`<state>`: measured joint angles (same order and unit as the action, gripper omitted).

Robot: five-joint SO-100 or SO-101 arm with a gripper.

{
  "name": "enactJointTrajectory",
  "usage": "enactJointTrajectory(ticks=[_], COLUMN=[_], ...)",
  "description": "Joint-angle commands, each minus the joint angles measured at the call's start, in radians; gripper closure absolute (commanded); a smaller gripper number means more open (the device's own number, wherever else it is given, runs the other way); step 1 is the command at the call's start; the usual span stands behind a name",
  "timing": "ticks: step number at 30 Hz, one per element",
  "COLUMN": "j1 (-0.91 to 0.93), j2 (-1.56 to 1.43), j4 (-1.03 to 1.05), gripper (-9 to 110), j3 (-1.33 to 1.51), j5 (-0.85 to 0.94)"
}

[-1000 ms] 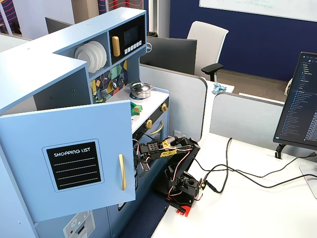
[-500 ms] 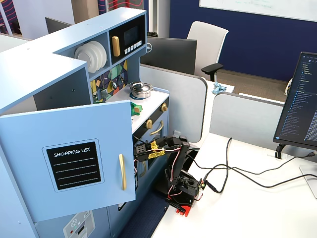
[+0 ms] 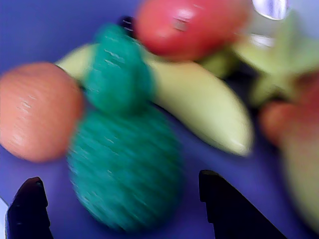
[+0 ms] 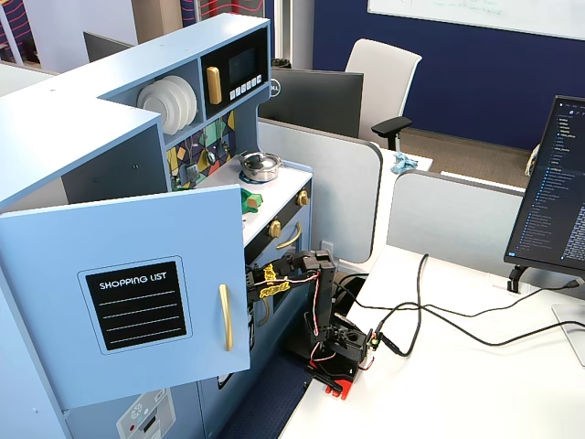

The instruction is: Pick up the green pineapple from the left cabinet and place it in the green recipient

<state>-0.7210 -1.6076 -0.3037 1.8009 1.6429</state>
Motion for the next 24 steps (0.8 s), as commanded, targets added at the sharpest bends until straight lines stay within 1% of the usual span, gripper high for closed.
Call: enactJointTrajectory(ticks=[1, 7, 9, 11, 13, 19, 24], j1=[-0.028, -0.043, -0.044, -0.046, -0.048, -0.041, -0.031], j2=[0.032, 0.104, 0.123, 0.137, 0.141, 0.114, -0.009], j4=[-0.037, -0.041, -0.041, -0.041, -0.015, -0.011, -0.012], gripper=[69, 70, 73, 82, 101, 101, 101], j3=[-0.137, -0.207, -0.222, -0.229, -0.225, -0.172, -0.103], j5=[0.015, 0.021, 0.031, 0.049, 0.107, 0.192, 0.351])
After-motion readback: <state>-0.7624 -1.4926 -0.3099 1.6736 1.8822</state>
